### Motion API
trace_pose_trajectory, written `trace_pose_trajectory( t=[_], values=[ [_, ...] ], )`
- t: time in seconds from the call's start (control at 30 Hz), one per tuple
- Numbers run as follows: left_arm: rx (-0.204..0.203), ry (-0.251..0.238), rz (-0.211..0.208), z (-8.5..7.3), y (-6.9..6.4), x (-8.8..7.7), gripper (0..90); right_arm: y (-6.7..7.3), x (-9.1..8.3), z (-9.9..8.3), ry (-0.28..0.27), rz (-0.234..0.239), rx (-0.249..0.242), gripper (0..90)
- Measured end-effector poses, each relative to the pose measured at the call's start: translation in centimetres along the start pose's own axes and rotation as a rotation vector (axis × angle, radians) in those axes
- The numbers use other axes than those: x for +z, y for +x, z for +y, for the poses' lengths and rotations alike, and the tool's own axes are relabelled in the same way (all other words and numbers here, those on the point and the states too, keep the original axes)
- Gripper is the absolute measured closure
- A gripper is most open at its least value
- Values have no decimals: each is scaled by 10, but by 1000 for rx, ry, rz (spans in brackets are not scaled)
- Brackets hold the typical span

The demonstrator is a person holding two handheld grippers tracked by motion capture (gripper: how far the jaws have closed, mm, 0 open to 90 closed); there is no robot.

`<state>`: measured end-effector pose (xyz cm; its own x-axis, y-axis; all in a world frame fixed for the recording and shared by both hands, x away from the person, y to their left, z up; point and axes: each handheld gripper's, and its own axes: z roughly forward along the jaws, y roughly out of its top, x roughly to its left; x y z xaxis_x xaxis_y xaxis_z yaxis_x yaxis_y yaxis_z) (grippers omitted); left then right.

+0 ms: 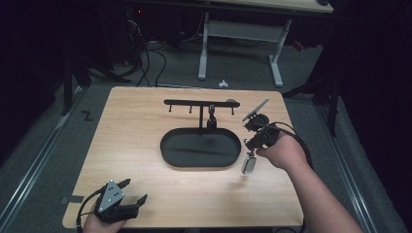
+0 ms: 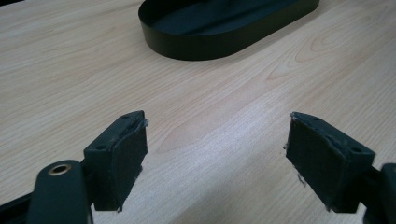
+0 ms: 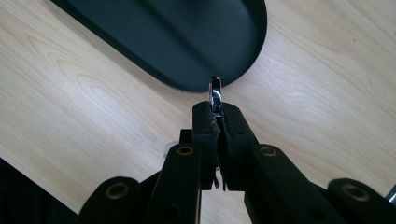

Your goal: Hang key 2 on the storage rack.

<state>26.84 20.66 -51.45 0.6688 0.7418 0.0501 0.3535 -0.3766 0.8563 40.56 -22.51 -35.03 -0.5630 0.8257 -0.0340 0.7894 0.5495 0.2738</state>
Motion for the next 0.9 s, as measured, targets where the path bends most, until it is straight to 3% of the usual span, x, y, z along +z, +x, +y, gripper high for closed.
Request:
trace_pose_trajectory(
  t=[0.13, 0.53, 0.9],
  values=[
    [-3, 4, 6, -1, 0, -2, 209, 3, -4, 12, -13, 0, -23, 866],
    [-31, 2, 45, -12, 4, -20, 209, 5, -8, 44, -37, 1, -27, 866],
    [-43, 4, 57, -15, 5, -23, 209, -6, -8, 65, -66, 6, -4, 866]
  ],
)
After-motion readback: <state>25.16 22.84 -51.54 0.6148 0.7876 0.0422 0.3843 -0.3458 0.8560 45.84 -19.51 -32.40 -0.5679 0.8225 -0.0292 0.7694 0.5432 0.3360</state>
